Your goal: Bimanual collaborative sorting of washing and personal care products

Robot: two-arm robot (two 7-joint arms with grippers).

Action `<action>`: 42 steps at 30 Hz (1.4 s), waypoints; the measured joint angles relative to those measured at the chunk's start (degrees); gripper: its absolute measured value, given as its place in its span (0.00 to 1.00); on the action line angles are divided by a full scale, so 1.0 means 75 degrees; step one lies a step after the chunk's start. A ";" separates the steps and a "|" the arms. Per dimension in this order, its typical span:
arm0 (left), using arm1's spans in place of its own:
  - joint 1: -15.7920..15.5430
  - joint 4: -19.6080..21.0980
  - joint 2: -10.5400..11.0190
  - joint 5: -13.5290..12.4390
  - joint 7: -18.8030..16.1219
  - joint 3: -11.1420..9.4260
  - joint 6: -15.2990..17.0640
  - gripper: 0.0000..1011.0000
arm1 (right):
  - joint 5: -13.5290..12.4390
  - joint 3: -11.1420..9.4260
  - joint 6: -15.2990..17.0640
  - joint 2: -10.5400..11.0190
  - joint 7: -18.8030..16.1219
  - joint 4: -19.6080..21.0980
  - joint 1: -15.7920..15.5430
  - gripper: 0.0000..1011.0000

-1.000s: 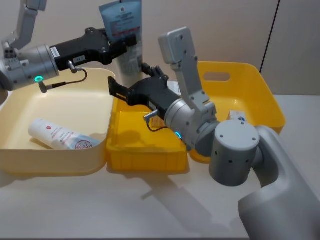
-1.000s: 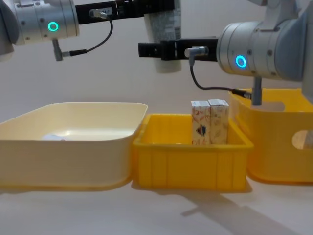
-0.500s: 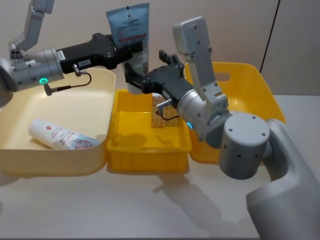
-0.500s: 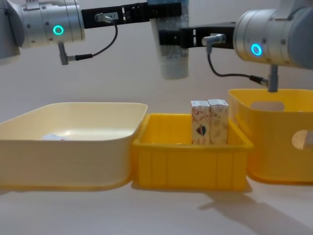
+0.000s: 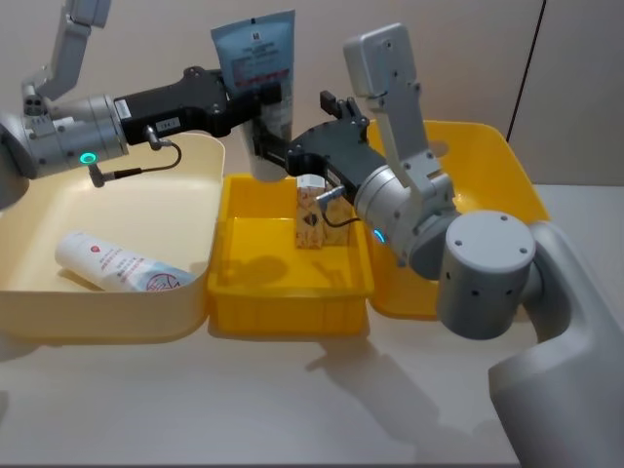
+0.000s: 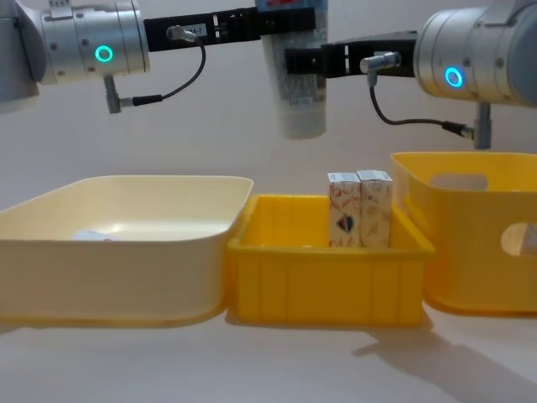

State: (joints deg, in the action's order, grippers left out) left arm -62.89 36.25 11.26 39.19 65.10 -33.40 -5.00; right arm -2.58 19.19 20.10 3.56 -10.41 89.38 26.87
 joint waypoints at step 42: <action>0.0148 0.0181 -0.0025 -0.0165 -0.0001 0.0184 0.0107 0.27 | 0.0277 0.0204 0.0851 -0.0166 0.0031 -0.0255 0.0269 0.99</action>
State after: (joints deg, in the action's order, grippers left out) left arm -61.78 37.61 11.08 37.95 65.09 -32.02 -4.20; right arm -0.51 20.72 26.48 2.31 -10.18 87.46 28.89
